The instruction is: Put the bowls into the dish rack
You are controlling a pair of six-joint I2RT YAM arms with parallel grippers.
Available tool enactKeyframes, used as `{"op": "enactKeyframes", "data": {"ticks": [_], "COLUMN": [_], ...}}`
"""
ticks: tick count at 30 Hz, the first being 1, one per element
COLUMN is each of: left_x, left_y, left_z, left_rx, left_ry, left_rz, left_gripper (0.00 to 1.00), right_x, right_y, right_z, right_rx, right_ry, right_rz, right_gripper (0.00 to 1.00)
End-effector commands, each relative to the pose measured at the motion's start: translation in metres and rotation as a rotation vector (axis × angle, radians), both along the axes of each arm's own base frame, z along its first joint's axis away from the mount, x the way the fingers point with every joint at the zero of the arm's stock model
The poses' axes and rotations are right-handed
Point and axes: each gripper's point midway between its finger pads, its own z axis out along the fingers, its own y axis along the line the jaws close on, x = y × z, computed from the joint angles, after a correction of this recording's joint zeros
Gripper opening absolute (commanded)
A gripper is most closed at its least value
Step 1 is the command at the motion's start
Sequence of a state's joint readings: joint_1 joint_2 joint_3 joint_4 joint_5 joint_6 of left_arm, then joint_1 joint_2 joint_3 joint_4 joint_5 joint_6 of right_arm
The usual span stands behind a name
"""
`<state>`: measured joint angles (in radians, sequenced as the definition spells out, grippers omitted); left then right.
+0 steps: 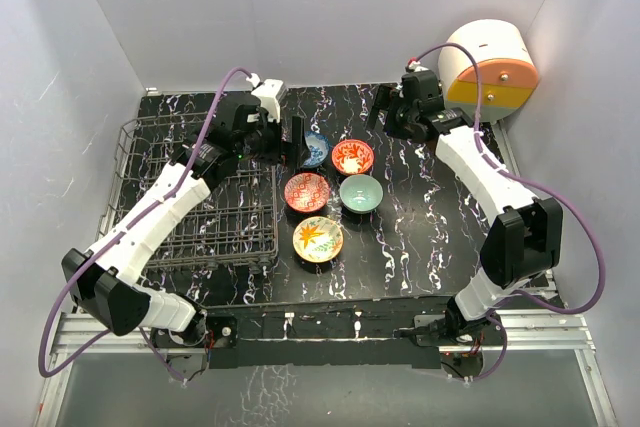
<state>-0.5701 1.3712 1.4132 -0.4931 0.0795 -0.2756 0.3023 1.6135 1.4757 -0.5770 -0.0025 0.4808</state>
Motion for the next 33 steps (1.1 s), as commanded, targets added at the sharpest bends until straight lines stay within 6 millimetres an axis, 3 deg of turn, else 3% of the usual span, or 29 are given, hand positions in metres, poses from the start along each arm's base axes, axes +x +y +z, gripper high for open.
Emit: {"op": "enactKeyframes", "data": {"ticks": [1,5,10,15,21,26,33], "left_x": [-0.010,-0.018,-0.044,-0.068,-0.092,-0.079,-0.041], "left_y": [-0.002,-0.011,-0.052,-0.118,-0.184,-0.204,-0.216], "left_z": [0.026,0.033,0.029,-0.002,-0.067,-0.114,-0.143], "left_rx": [-0.017,-0.033,-0.012,0.033,0.166,0.245,0.367], "left_ry": [-0.045,-0.055,-0.071,-0.063,-0.013,-0.025,-0.142], "left_rz": [-0.052,-0.102,-0.216,-0.352,-0.505,-0.492,-0.455], "left_gripper": [0.97,0.97,0.97,0.97,0.91,0.84,0.67], "right_x": [0.011,0.010,0.013,0.009,0.003,-0.003,-0.007], "right_y": [-0.007,-0.024,-0.058,-0.075,-0.104,-0.134,-0.143], "right_z": [0.039,0.024,-0.011,-0.029,-0.038,-0.039,-0.042], "right_rx": [0.061,0.158,0.187,0.117,0.100,0.114,0.108], "right_ry": [-0.087,-0.046,0.019,0.047,0.060,0.060,0.057], "right_rz": [-0.023,-0.002,-0.054,-0.092,-0.170,-0.237,-0.249], "right_gripper": [0.99,0.99,0.99,0.99,0.99,0.99,0.99]}}
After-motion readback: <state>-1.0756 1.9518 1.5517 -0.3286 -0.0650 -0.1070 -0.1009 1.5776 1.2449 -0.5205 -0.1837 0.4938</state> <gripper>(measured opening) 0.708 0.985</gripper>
